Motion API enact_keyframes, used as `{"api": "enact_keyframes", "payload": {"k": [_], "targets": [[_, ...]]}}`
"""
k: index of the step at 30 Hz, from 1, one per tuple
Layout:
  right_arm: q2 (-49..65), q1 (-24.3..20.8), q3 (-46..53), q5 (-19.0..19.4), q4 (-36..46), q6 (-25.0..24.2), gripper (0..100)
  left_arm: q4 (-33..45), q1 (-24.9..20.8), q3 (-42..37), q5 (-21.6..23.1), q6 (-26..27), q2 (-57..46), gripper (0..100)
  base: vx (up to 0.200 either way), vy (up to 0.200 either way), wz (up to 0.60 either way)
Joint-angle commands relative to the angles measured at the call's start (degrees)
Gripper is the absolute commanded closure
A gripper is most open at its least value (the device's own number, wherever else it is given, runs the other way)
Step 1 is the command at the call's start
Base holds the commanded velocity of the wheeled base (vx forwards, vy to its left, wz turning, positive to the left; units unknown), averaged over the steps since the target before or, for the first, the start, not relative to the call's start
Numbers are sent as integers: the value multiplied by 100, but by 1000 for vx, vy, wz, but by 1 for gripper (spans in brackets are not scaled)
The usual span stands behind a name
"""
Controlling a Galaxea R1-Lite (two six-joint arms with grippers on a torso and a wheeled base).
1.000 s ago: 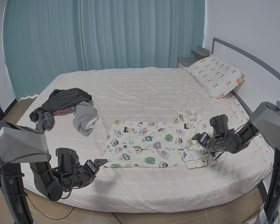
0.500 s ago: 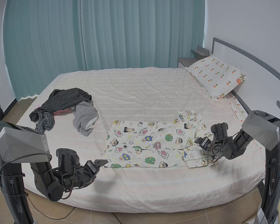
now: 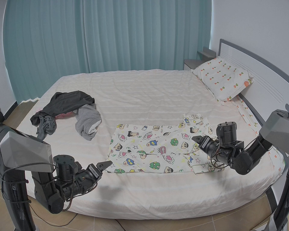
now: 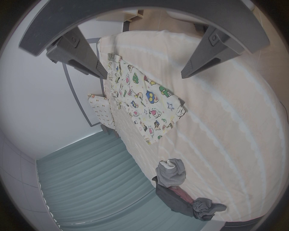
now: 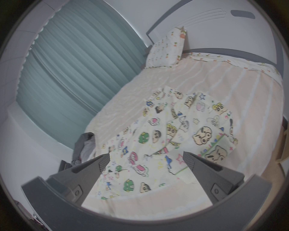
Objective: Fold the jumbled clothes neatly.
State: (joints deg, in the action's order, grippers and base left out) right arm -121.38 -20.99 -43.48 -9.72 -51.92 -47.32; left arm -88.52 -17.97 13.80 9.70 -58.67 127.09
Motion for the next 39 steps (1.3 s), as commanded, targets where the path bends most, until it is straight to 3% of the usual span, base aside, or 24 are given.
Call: {"api": "enact_keyframes", "payload": {"k": [1, 22, 39], "targets": [[-131, -212, 543, -13, -662, 101, 0, -148, -5, -211, 32, 31, 264, 0, 0, 0, 0], [-210, -414, 648, -30, -705, 171, 0, -148, -58, -290, 5, 260, 325, 0, 200, 0, 0], [-290, -423, 648, -22, -705, 171, 0, -148, -172, -273, -30, 234, 325, 0, 0, -24, 0]]}}
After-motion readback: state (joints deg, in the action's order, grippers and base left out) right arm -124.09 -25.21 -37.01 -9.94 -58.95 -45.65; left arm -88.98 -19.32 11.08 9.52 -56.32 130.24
